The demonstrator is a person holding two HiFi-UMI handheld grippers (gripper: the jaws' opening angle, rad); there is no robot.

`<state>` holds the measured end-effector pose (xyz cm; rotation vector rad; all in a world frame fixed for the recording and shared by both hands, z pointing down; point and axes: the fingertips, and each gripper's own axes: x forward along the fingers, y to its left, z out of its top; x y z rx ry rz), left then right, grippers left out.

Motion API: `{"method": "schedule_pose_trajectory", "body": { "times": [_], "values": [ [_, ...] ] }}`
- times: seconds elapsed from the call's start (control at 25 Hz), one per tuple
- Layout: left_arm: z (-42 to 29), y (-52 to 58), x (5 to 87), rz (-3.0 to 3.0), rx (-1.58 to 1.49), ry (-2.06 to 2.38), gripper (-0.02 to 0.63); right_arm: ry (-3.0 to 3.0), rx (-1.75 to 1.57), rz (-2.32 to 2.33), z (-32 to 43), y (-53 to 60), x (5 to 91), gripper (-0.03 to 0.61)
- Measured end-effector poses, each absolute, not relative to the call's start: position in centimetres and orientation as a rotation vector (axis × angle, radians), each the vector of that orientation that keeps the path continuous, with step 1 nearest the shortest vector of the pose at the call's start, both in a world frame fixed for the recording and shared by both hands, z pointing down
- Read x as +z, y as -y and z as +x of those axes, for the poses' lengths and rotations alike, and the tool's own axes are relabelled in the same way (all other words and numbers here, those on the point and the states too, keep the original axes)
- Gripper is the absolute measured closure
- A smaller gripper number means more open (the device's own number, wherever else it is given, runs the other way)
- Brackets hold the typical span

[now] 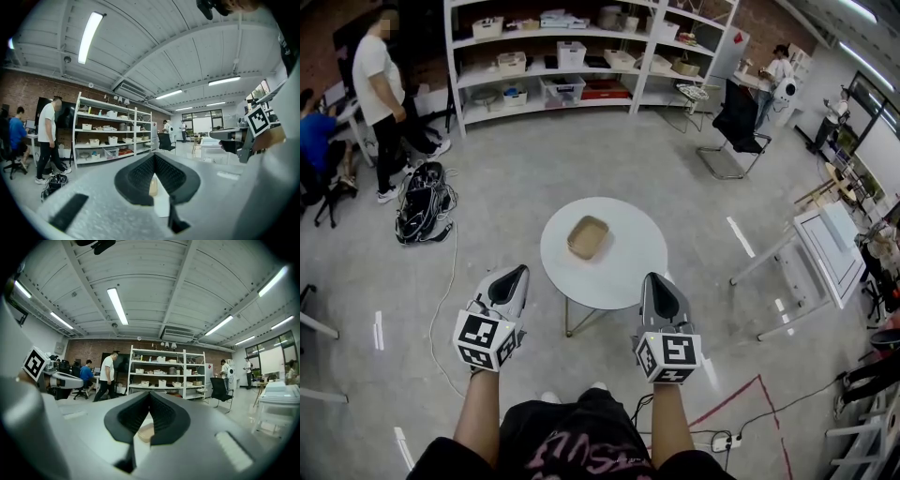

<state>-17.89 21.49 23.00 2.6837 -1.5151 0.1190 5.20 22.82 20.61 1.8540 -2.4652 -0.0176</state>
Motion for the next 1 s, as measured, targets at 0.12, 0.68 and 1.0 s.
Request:
{"method": "schedule_pose_trajectory", "body": {
  "times": [0.12, 0.68, 1.0],
  "values": [
    [-18.3, -21.3, 22.5, 2.673, 0.106, 1.516, 0.614, 2.463, -0.028, 1.851, 5.0, -22.8, 20.0, 0.572],
    [-18.3, -18.7, 22.7, 2.687, 0.126, 1.526, 0.615, 2.448, -0.056, 1.865, 5.6, -20.0, 19.9, 0.572],
    [-18.1, -14.8, 24.6, 2.657, 0.17, 1.545, 0.615, 2.443, -0.051, 1.836, 6.3, -15.7, 21.7, 0.572]
  ]
}}
